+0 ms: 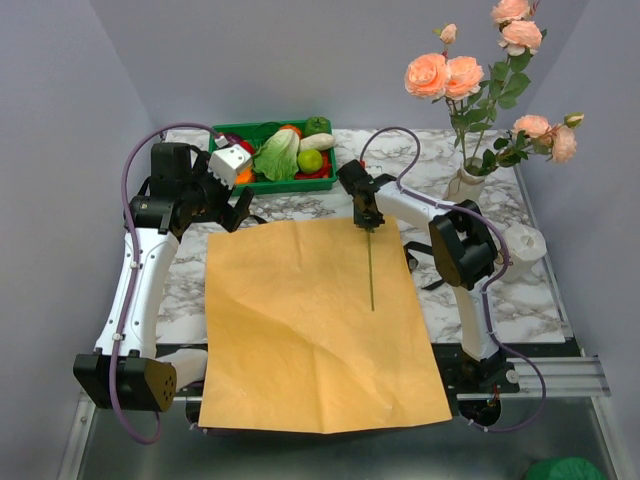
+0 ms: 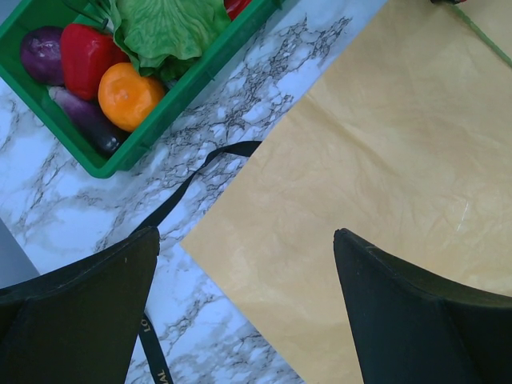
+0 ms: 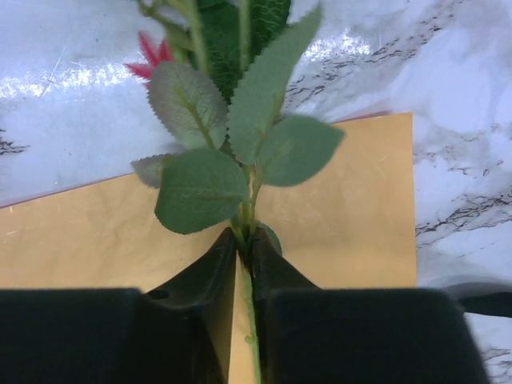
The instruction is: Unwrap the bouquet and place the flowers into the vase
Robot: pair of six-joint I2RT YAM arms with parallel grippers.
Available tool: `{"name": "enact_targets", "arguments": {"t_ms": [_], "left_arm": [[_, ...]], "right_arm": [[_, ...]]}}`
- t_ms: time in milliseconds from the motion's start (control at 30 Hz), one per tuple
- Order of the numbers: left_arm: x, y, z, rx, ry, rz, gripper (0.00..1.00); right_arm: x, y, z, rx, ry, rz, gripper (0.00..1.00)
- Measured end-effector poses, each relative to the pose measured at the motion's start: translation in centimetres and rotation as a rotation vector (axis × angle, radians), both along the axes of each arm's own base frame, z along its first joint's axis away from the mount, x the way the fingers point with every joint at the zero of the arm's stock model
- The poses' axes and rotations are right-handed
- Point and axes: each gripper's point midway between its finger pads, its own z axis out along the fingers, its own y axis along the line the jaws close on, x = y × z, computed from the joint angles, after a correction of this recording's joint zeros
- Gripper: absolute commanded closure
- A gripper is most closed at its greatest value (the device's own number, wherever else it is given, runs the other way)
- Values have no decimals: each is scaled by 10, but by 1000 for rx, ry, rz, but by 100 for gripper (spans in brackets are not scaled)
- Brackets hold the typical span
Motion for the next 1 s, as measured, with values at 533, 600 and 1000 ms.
{"name": "enact_targets", "arguments": {"t_ms": [533,600,1000], "left_arm": [[-1,0,0,0,3,0,1],[-1,0,0,0,5,1,1],[-2,-1,7,-10,4,7,1]], "right_arm": [[18,14,132,42,-288,148,99],[15,25,192,73,-440,229,99],[-83,78,384,74,-1027,755,99]]}}
